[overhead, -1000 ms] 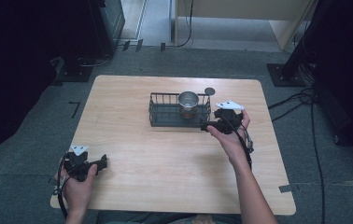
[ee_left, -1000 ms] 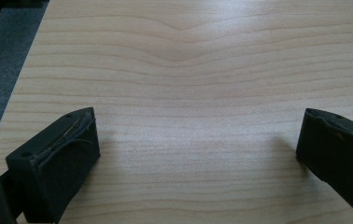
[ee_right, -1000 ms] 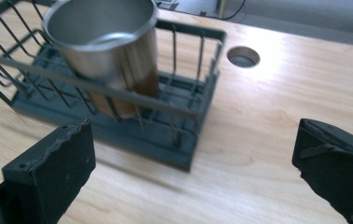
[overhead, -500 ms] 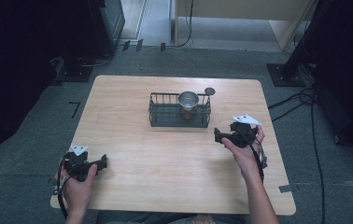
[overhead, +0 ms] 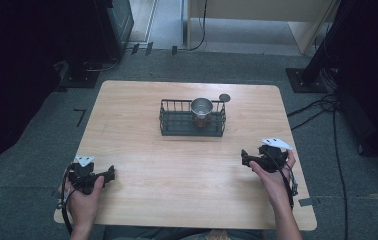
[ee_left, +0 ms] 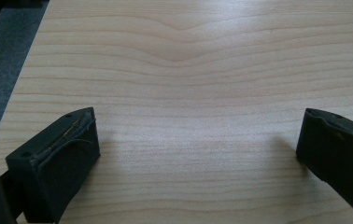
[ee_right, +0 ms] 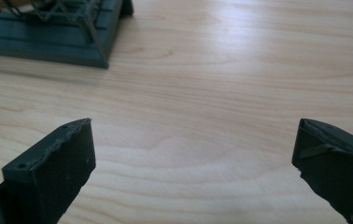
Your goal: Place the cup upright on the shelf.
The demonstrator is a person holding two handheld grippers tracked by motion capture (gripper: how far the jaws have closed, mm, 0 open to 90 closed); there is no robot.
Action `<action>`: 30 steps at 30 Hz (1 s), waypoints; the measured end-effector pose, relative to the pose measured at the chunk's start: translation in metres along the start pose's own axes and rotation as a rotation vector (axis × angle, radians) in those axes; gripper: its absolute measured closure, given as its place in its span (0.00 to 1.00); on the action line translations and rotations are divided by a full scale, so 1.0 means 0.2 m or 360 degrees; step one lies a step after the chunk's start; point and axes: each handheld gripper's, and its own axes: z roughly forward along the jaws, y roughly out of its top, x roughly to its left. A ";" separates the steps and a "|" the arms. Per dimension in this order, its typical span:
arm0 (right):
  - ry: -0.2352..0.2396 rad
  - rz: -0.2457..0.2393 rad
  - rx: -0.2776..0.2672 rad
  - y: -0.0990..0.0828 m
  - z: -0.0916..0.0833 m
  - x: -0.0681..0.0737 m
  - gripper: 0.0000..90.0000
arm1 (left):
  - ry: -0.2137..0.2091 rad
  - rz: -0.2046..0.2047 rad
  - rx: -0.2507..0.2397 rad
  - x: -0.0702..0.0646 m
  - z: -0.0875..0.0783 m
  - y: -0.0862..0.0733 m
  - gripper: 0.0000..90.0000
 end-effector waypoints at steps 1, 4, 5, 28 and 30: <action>-0.0006 0.0007 0.0005 -0.01 -0.01 -0.01 0.00 | 0.0000 0.0000 0.0000 0.00 0.00 0.00 0.00; -0.0028 0.0021 0.0017 -0.06 -0.02 -0.05 0.00 | 0.0000 0.0000 0.0000 0.00 0.00 0.00 0.00; -0.0030 0.0028 0.0021 -0.07 -0.03 -0.06 0.00 | 0.0000 0.0000 0.0000 0.00 0.00 0.00 0.00; -0.0167 0.0124 0.0113 -0.38 -0.11 -0.26 0.00 | 0.0000 0.0000 0.0000 0.00 0.00 0.00 0.00; -0.0187 0.0106 0.0110 -0.40 -0.11 -0.26 0.00 | 0.0000 0.0000 0.0000 0.00 0.00 0.00 0.00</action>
